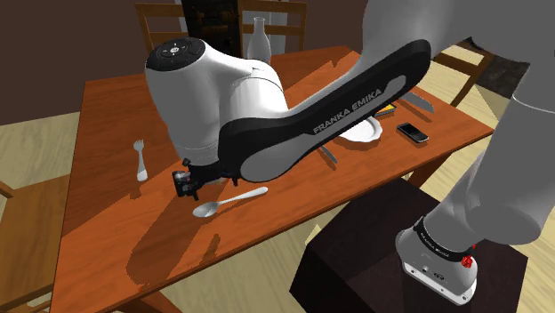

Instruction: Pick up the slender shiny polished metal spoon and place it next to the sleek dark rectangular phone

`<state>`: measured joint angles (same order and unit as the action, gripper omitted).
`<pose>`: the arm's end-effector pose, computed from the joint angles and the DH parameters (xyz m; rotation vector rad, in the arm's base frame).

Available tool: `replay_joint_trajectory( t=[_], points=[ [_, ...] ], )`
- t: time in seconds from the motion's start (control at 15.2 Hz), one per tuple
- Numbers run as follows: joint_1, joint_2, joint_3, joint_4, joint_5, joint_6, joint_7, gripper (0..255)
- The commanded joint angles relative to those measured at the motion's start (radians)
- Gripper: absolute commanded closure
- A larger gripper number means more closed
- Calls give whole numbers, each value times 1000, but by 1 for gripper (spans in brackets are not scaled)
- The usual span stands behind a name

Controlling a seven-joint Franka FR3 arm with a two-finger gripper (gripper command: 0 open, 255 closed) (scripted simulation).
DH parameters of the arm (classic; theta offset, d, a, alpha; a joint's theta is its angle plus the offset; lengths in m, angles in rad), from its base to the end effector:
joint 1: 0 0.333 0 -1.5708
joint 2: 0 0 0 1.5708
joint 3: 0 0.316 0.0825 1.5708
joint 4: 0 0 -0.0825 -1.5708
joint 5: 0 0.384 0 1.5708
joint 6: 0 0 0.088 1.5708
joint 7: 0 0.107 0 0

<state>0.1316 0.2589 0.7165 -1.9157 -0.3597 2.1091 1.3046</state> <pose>0.4263 0.4280 0.3909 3.0463 -0.4431 0.1977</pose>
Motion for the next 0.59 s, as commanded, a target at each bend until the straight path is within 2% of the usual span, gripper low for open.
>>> replay_joint_trajectory(
  t=[0.0,0.13,0.53],
  points=[
    [50,90,-20,75,-74,-11,68,0],
    [93,151,-39,142,-115,-31,105,0],
    [101,193,-62,118,-151,26,127,0]
  ],
)
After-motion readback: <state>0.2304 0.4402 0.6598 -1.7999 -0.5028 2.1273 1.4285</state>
